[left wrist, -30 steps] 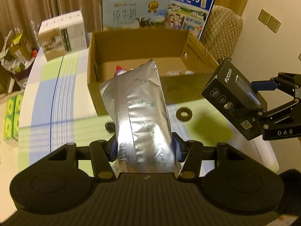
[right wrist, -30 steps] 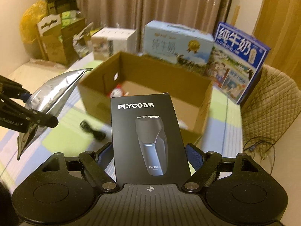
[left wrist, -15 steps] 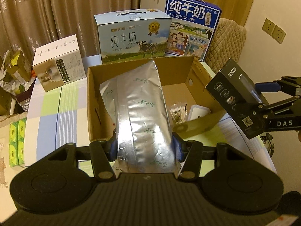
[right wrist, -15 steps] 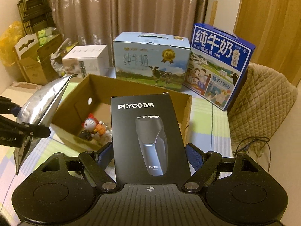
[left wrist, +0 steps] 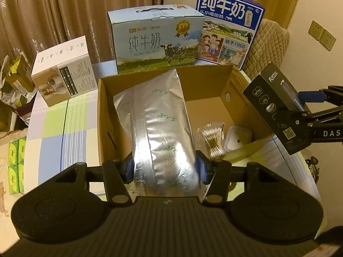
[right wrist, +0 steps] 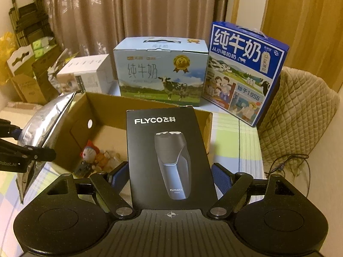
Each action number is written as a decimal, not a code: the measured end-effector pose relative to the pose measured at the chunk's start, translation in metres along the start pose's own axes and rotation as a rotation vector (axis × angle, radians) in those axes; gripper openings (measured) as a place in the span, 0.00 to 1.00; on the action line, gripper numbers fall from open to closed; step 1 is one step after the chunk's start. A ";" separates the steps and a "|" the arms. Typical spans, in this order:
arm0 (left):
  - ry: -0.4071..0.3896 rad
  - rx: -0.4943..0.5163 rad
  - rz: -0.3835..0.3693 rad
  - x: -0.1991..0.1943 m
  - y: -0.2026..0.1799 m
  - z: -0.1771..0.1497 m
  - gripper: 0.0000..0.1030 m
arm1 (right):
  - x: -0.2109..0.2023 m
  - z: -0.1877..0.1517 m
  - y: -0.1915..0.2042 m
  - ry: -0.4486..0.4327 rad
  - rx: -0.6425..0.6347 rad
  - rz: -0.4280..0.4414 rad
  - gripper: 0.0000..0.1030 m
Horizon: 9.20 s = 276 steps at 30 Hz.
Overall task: Organize objects
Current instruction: 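Lift the foil bag and FLYCO box and carry them over the cardboard box, then release the foil bag with the left tool while the right tool releases the FLYCO box, then withdraw both tools from the cardboard box toward the cable and hair tie, then grasp the brown hair tie with the right tool while the left tool grasps the black cable, then lift the black cable and hair tie and carry them over the cardboard box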
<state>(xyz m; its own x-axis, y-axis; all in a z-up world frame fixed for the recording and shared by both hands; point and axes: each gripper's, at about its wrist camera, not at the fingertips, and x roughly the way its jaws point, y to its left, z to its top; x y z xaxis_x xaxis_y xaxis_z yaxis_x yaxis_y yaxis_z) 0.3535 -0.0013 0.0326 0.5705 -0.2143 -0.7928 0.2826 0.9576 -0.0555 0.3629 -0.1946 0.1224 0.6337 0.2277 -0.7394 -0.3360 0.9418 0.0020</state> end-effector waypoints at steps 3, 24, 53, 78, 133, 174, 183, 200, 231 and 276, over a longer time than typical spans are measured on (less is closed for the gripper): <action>-0.008 0.001 0.002 0.005 0.002 0.010 0.49 | 0.004 0.003 -0.002 -0.006 0.006 -0.004 0.77; -0.044 -0.037 0.019 0.035 0.002 0.035 0.73 | 0.020 0.000 -0.018 -0.001 0.048 0.004 0.77; -0.014 -0.002 0.010 0.010 0.005 0.019 0.73 | 0.005 0.009 0.002 -0.027 0.028 0.013 0.77; 0.006 -0.017 0.005 0.021 0.010 0.002 0.73 | 0.010 -0.010 -0.005 -0.077 0.112 0.097 0.82; -0.093 -0.072 0.041 -0.114 0.002 -0.173 0.99 | -0.085 -0.204 0.058 -0.081 0.105 0.112 0.82; -0.031 0.533 -0.082 0.073 0.022 -0.128 0.67 | 0.117 -0.178 0.049 -0.004 -0.097 0.131 0.39; -0.003 0.638 -0.100 0.091 0.013 -0.116 0.51 | 0.110 -0.179 0.061 0.035 -0.106 0.158 0.16; 0.206 0.192 -0.186 0.054 0.004 -0.137 0.12 | 0.051 -0.197 0.066 0.048 0.000 0.184 0.15; 0.133 0.258 -0.151 0.026 -0.044 -0.184 0.26 | 0.023 -0.222 0.071 0.058 0.062 0.180 0.15; -0.030 0.090 -0.107 -0.077 -0.030 -0.144 0.19 | -0.053 -0.214 0.079 -0.090 0.073 0.196 0.15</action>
<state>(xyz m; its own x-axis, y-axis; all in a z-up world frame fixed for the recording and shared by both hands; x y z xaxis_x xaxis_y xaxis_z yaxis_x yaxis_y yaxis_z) 0.1901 0.0145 0.0081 0.5562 -0.3212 -0.7664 0.4099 0.9083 -0.0832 0.1532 -0.1850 0.0179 0.6221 0.4259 -0.6569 -0.4095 0.8922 0.1907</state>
